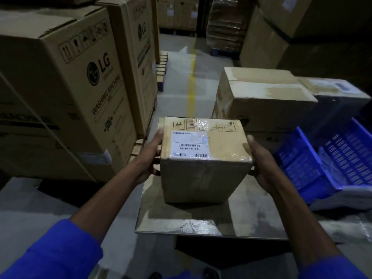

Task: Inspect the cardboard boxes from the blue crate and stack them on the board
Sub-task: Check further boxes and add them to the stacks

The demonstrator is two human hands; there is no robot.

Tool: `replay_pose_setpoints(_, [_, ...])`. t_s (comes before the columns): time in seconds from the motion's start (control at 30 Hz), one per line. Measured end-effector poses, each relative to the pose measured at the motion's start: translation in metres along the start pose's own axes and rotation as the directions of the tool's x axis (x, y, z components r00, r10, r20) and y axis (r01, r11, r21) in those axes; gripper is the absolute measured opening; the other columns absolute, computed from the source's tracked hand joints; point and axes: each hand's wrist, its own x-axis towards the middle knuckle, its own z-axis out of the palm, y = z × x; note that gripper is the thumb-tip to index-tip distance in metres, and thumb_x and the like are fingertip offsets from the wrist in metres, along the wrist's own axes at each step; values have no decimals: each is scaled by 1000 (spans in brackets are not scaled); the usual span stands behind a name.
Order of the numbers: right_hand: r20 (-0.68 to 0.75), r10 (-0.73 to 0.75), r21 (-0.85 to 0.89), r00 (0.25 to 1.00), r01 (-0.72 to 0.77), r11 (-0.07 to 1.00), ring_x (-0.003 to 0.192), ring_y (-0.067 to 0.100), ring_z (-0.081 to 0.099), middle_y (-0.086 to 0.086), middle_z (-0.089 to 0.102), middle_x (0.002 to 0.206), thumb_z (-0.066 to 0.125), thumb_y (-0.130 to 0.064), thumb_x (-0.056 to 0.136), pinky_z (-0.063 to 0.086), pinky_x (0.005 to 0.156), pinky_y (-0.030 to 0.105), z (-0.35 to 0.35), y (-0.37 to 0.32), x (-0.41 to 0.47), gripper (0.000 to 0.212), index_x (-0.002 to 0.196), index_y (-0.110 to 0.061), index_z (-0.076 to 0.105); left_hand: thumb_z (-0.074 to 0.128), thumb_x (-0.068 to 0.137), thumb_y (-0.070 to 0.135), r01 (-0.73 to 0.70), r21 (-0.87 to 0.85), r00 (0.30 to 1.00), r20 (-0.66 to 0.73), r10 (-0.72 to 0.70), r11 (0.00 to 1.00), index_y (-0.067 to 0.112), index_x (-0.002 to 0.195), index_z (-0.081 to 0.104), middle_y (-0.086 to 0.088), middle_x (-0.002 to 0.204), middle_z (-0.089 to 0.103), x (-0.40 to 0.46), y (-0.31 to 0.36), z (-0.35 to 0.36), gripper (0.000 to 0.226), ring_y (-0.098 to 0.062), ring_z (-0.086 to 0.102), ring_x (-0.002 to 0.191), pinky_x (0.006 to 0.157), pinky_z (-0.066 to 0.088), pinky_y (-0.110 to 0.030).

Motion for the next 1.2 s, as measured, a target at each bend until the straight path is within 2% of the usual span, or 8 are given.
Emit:
replay_pose_setpoints(0.17, [92, -5, -195, 996, 22, 981, 112, 23, 69, 5, 69, 127, 74, -37, 93, 59, 92, 44, 9, -17, 15, 51, 136, -18, 54, 80, 69, 68, 48, 168, 997, -63, -38, 985, 25, 126, 66, -2, 111, 77, -5, 25, 22, 73, -34, 68, 104, 91, 51, -67])
replay_pose_setpoints(0.33, [94, -48, -283, 994, 73, 957, 109, 17, 72, 2, 71, 125, 91, -58, 57, 62, 79, 28, 11, -15, 26, 100, 139, -14, 54, 93, 57, 56, 76, 152, 989, -137, -55, 985, 21, 112, 73, -3, 99, 80, -4, 27, 28, 67, -32, 74, 94, 83, 55, -68])
replay_pose_setpoints(0.5, [96, -73, -323, 993, 100, 941, 89, 4, 66, -10, 68, 101, 77, -17, 92, 53, 55, 12, 15, -22, 25, 25, 109, -27, 61, 88, 78, 39, 46, 182, 988, -153, -18, 982, 15, 110, 73, -3, 90, 80, -5, 34, 33, 42, -27, 76, 86, 81, 61, -57])
replay_pose_setpoints(0.77, [133, -91, -270, 987, 125, 955, 98, 5, 72, -2, 70, 118, 82, -34, 85, 60, 78, 23, 19, -23, 15, 57, 133, -19, 56, 86, 77, 48, 10, 147, 991, -134, 10, 989, 22, 107, 72, 2, 91, 79, -12, 32, 28, 42, -24, 73, 90, 82, 60, -51])
replay_pose_setpoints(0.83, [136, -40, -42, 990, 46, 998, 120, 22, 68, 6, 68, 134, 81, -61, 76, 56, 101, 43, 12, -15, 16, 86, 144, -17, 52, 89, 70, 53, 25, 106, 990, -142, -10, 994, 18, 115, 71, -2, 99, 79, -12, 30, 20, 59, -30, 73, 98, 89, 57, -60])
replay_pose_setpoints(0.93, [71, 88, 212, 994, -101, 972, 128, 30, 62, 9, 70, 133, 50, -66, 97, 45, 111, 53, 6, 12, 21, 60, 134, -22, 66, 86, 74, 50, 21, 63, 987, -161, -11, 998, 15, 115, 71, -5, 99, 79, -16, 25, 7, 56, -34, 72, 100, 93, 55, -59])
replay_pose_setpoints(1.07, [-53, 359, -61, 932, -362, 930, 132, 33, 51, 7, 57, 145, 60, -66, 92, 44, 104, 48, 20, 77, 29, 61, 138, -26, 61, 90, 61, 48, 33, -68, 992, -123, -41, 997, 13, 123, 69, -10, 105, 79, -21, 18, -17, 74, -36, 73, 104, 96, 53, -61])
replay_pose_setpoints(1.2, [11, 467, 71, 884, -466, 882, 118, 32, 60, 11, 62, 132, 61, -69, 91, 53, 90, 45, 30, 110, 21, 55, 128, -27, 66, 86, 70, 38, 45, -146, 995, -85, -58, 988, 7, 123, 68, -16, 111, 77, -27, 12, -41, 64, -36, 72, 108, 99, 51, -65])
